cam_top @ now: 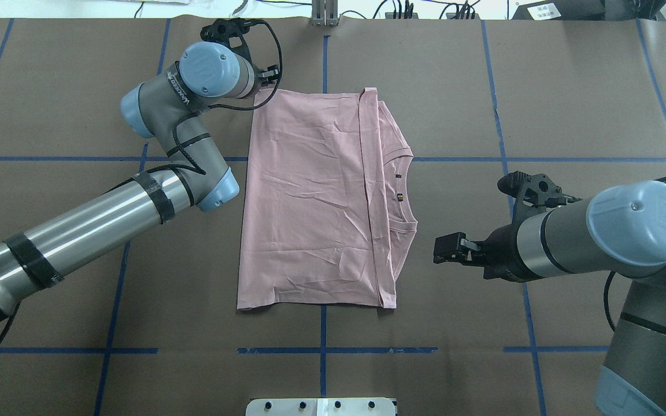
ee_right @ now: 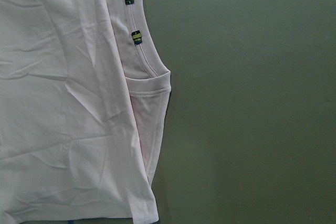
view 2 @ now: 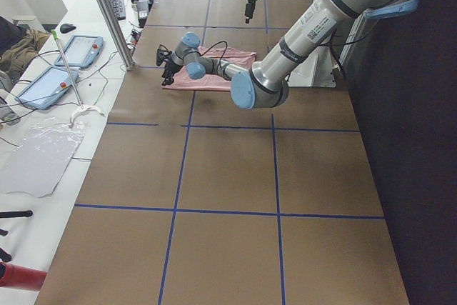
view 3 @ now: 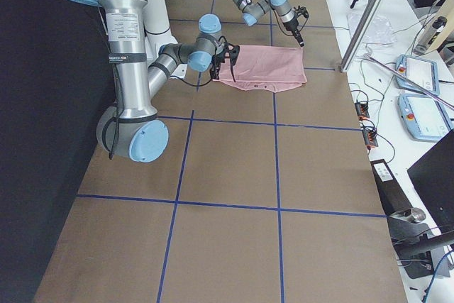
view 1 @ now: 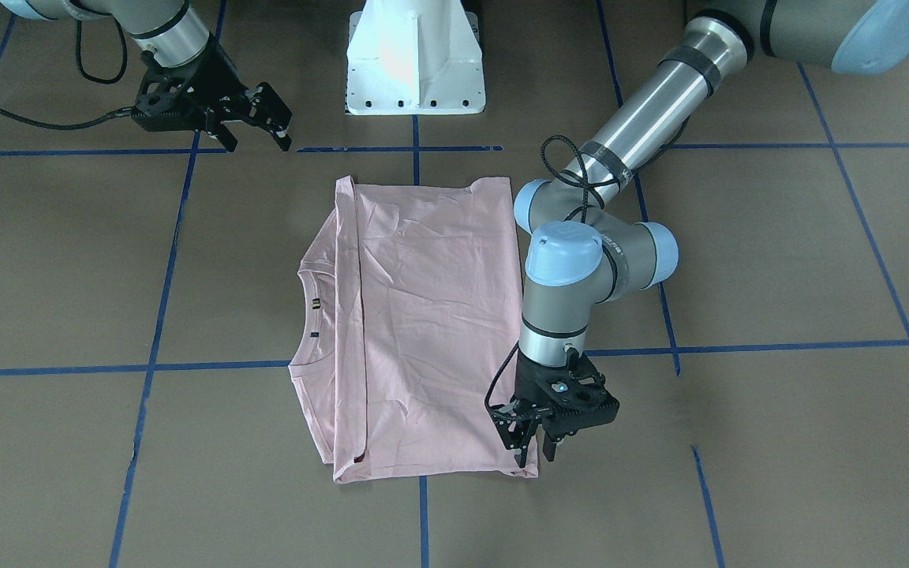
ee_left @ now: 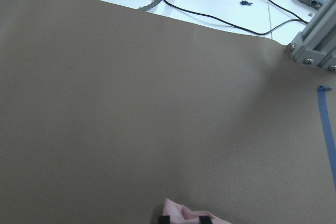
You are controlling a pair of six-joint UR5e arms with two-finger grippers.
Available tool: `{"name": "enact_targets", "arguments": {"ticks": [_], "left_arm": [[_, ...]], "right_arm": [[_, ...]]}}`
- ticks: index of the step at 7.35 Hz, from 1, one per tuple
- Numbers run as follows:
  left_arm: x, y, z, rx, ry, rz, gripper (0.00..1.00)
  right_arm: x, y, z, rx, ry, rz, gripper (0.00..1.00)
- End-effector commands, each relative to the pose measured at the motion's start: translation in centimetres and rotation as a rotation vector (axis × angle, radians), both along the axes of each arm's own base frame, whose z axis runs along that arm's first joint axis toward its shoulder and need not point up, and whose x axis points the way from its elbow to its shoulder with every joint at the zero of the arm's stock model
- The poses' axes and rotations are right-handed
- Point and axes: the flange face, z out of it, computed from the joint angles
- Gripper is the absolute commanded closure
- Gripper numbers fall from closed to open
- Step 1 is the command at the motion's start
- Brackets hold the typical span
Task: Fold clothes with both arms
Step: 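Move the left gripper down to the shirt corner nearest the robot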
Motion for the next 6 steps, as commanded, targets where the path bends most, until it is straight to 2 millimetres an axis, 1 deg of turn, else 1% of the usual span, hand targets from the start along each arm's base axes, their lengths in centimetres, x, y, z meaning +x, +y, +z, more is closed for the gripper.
{"name": "enact_targets", "arguments": {"ticks": [1, 2, 3, 5, 6], "left_arm": [[-3.0, 3.9, 0.3, -0.014, 0.067, 0.045, 0.0], [-4.4, 7.5, 0.8, -0.107, 0.104, 0.09, 0.0], [-5.4, 10.9, 0.1, -0.144, 0.127, 0.091, 0.0], [-4.4, 21.0, -0.9, -0.278, 0.129, 0.129, 0.0], [-3.6, 25.9, -1.8, -0.359, 0.137, 0.144, 0.0]], "right_arm": [[-0.4, -0.4, -0.9, 0.012, -0.006, 0.009, 0.0], [-0.5, -0.4, -0.7, 0.01, -0.002, 0.01, 0.0], [-0.6, -0.4, -0.7, 0.009, 0.0, 0.01, 0.0], [-0.7, -0.6, -0.4, 0.006, 0.005, 0.01, 0.0], [-0.7, -0.7, -0.3, 0.005, 0.008, 0.013, 0.0]]}}
